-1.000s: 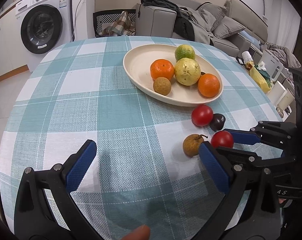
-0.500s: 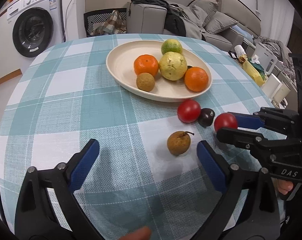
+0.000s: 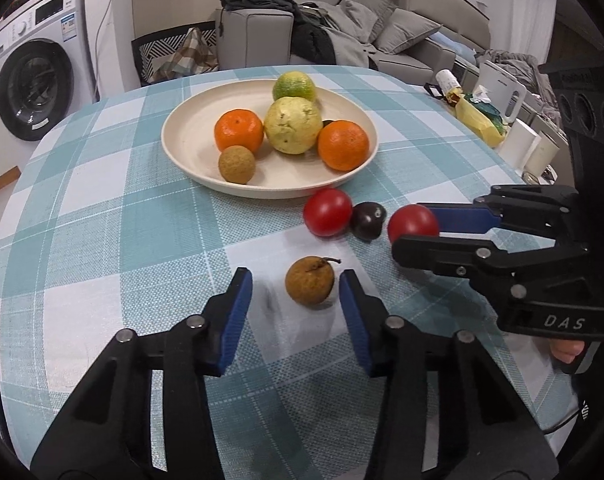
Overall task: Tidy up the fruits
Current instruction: 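Carry the pear-shaped fruit onto the plate with the left tool while the right tool sets the tomato there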
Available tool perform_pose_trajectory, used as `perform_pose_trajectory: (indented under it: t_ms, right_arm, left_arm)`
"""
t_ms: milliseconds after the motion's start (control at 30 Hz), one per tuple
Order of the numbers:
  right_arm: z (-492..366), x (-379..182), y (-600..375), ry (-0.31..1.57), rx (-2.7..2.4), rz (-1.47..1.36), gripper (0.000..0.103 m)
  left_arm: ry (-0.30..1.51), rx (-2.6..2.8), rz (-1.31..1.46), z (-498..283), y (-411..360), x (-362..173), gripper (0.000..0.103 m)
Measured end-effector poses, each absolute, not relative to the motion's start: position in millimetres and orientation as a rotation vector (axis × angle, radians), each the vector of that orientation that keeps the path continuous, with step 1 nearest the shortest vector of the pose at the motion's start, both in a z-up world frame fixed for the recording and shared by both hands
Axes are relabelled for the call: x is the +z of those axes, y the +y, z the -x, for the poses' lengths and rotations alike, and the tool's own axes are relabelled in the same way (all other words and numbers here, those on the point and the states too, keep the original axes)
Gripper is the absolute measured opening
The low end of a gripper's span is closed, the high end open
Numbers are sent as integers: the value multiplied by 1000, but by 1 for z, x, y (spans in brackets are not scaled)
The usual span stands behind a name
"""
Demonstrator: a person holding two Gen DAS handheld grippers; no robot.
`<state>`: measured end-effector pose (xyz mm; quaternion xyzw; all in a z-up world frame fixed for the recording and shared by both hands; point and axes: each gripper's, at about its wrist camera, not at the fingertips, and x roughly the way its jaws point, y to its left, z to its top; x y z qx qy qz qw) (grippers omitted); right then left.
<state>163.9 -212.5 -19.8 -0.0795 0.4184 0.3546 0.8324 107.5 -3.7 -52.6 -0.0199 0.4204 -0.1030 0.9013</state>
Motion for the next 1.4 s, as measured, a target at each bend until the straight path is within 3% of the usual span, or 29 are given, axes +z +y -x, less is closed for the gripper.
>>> perform_pose_trajectory:
  t_ms: [133, 1400]
  right_arm:
    - [-164, -20, -214, 886, 749, 165, 33]
    - [-181, 4, -227, 811, 684, 136, 33]
  left_arm:
    - [864, -249, 54, -106, -5, -51, 23]
    - [763, -218, 151, -119, 15, -16, 23]
